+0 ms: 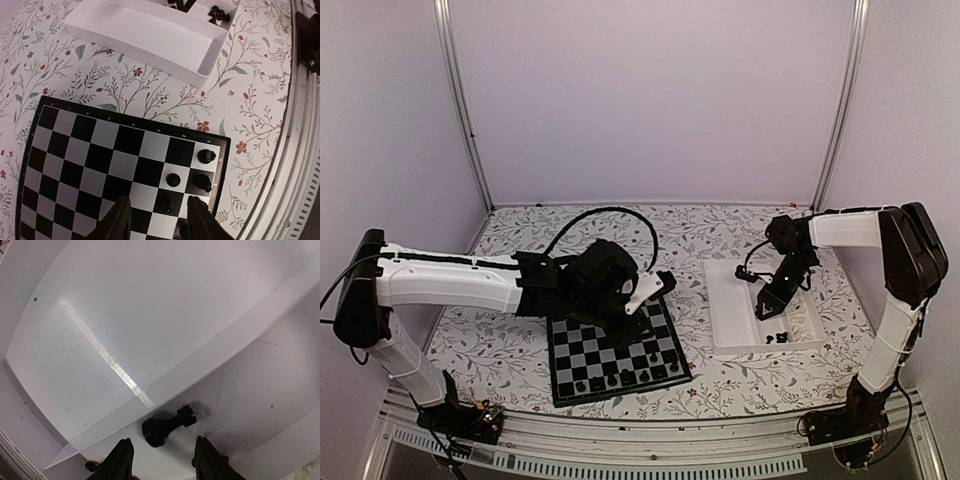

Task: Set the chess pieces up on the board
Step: Pick up the chess piece from the storage box.

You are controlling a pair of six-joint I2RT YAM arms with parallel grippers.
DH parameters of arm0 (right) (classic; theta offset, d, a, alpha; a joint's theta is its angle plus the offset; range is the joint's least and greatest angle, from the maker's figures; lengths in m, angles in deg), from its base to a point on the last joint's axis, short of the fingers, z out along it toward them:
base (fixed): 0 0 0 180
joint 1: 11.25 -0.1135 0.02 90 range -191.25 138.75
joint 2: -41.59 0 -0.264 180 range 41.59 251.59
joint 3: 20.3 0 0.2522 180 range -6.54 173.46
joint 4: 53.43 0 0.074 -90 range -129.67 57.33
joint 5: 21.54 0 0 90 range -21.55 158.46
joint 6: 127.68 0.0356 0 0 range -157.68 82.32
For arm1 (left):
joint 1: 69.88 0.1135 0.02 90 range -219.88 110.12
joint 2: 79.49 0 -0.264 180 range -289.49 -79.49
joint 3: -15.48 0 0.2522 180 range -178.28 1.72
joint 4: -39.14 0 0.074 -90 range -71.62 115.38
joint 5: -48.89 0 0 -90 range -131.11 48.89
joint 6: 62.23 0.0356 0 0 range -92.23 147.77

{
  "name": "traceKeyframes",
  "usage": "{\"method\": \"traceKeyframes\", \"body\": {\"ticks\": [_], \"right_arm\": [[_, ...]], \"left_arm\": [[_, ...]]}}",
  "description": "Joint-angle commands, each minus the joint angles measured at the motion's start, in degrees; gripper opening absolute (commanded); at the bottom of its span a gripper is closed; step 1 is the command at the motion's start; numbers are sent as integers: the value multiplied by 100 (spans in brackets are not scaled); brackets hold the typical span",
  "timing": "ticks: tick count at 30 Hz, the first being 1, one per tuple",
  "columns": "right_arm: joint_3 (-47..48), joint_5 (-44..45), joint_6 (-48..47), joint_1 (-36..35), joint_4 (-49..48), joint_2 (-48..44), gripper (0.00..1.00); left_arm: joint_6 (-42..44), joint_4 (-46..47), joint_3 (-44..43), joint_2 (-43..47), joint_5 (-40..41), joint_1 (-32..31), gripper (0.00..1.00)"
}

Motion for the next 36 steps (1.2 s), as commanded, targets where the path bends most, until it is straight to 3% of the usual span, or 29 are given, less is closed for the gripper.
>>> {"method": "traceKeyframes", "body": {"ticks": [1,11,15,24,36], "right_arm": [[210,-418,188,23,106,199,45],[562,-466,506,-7,-194,673,41],[540,-68,446,6,-210,736,34],[379,675,162,442,-325,351,31],[262,159,-721,460,-363,-26,27]], "left_arm": [[-31,120,37,3,-99,38,41],[-63,137,8,-111,-104,38,41],[-63,95,-53,-147,-236,35,41],[16,87,-37,-182,-233,37,41],[-165,367,26,-104,-246,45,41]]}}
